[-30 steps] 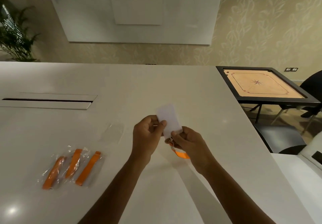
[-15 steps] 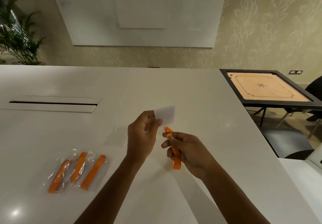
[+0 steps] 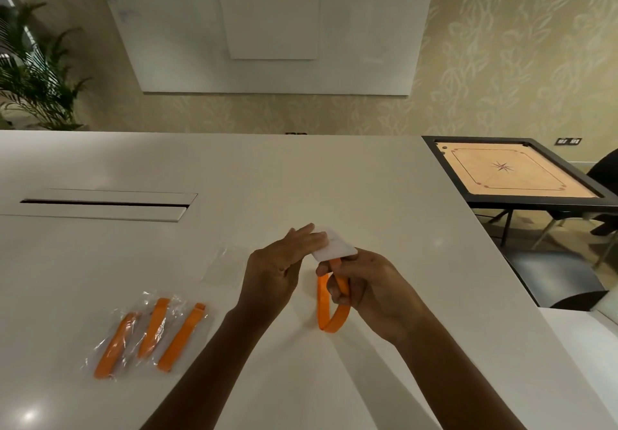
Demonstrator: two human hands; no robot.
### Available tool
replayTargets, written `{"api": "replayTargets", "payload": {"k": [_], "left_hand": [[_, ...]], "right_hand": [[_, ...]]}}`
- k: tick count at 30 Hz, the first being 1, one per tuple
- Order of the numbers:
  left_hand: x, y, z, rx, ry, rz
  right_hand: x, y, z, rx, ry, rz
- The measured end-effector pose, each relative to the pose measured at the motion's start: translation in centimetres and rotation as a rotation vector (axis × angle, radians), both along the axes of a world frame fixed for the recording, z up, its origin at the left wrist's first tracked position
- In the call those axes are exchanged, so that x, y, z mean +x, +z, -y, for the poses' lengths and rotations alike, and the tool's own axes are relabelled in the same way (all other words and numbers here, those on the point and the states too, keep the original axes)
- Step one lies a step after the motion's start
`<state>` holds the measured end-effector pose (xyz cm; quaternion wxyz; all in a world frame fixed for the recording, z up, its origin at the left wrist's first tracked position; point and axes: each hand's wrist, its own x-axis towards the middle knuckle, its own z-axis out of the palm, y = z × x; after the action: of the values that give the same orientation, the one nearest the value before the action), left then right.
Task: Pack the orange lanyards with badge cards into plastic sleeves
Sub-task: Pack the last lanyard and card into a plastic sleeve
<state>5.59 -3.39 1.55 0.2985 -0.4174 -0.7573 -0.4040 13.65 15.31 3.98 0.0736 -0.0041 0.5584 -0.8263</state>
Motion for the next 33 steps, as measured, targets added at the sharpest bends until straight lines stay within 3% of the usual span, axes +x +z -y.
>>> {"api": "replayTargets", "payload": {"k": [5,13,17,21,23,30,33], "left_hand": [[0.0,0.1,0.2,0.003,-0.013,-0.021],[-0.1,0.4,-0.3,0.055,0.052,0.042],[0.4,1.3,-0.8,0.281,0.161,0.379],[0.9,2.6,-1.2,0.491,0.015,0.95],[0.8,3.0,-1.2,0.478,0.006,1.042],[0.8,3.1,-1.2,0.497,0.004,0.945],[1.1,3.2,-1.4,0.45,0.077,0.809]], "right_hand": [[0.0,0.0,0.0,-0.119,0.026,0.029],[-0.2,-0.4,0.5,-0.001,-0.076,0.009],[-0.2,-0.4,0.6,0.047,-0.099,-0.013],[0.0,-0.2,0.8,0.12,-0.114,-0.031],[0.0,-0.2,1.0,0.17,-0.125,-0.029],[0.3,-0.5,1.6,0.292,-0.165,0.011],[0.5,-0.5,1.7,0.253,-0.147,0.051]]}}
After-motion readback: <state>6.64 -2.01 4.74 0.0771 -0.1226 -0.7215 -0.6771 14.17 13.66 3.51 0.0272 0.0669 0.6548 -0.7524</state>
